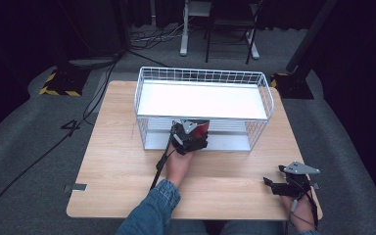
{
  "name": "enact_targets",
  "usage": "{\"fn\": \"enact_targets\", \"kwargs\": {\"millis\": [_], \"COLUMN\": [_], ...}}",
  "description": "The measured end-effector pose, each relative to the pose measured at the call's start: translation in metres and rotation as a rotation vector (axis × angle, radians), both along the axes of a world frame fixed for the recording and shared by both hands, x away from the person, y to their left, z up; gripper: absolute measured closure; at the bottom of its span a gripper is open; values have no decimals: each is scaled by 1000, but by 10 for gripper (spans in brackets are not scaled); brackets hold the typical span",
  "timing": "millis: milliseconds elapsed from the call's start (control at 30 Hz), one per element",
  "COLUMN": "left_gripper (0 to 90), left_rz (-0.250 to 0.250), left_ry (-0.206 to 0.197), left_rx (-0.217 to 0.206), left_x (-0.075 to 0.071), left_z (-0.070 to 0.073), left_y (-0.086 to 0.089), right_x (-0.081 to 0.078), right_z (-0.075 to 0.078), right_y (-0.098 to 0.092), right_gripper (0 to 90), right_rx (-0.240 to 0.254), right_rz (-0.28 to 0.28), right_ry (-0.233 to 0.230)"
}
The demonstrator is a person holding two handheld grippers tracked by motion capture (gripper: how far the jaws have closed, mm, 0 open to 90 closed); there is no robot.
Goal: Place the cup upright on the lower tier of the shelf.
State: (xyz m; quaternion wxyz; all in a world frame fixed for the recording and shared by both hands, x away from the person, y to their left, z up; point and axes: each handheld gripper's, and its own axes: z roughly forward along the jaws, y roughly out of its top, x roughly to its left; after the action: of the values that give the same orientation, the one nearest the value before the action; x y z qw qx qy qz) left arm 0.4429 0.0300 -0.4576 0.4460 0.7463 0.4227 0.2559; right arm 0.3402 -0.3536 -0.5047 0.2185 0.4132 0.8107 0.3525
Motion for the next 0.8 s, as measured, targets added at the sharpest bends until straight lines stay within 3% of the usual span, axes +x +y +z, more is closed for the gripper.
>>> {"fn": "enact_targets", "kwargs": {"millis": [33,167,200,233,433,500,567,800], "left_gripper": [165,165,165,165,164,164,164,160], "left_rz": [50,84,74,75,85,82,82,85], "left_ry": [35,53,62,65,71,85,69,69], "left_rx": [-73,-95,-126,-91,-34,-32,-21,-24], "left_x": [-1,7,10,12,18,20,19,19], "left_z": [-4,-8,-9,-10,-16,-20,-21,-22], "left_y": [-6,-4,-6,-5,-11,-11,-12,-11], "right_x": [0,0,-1,-1,-1,-1,-1,-1], "right_z": [0,0,0,0,0,0,0,0], "right_y": [0,0,0,0,1,1,1,3], "right_gripper": [170,170,170,170,170,170,170,172], "right_rx": [-1,-6,-7,-7,-8,-9,-8,-18], "right_rz": [0,-1,0,-1,-1,0,0,9], "right_ry": [-1,-4,-4,-4,-9,-11,-9,-19]}}
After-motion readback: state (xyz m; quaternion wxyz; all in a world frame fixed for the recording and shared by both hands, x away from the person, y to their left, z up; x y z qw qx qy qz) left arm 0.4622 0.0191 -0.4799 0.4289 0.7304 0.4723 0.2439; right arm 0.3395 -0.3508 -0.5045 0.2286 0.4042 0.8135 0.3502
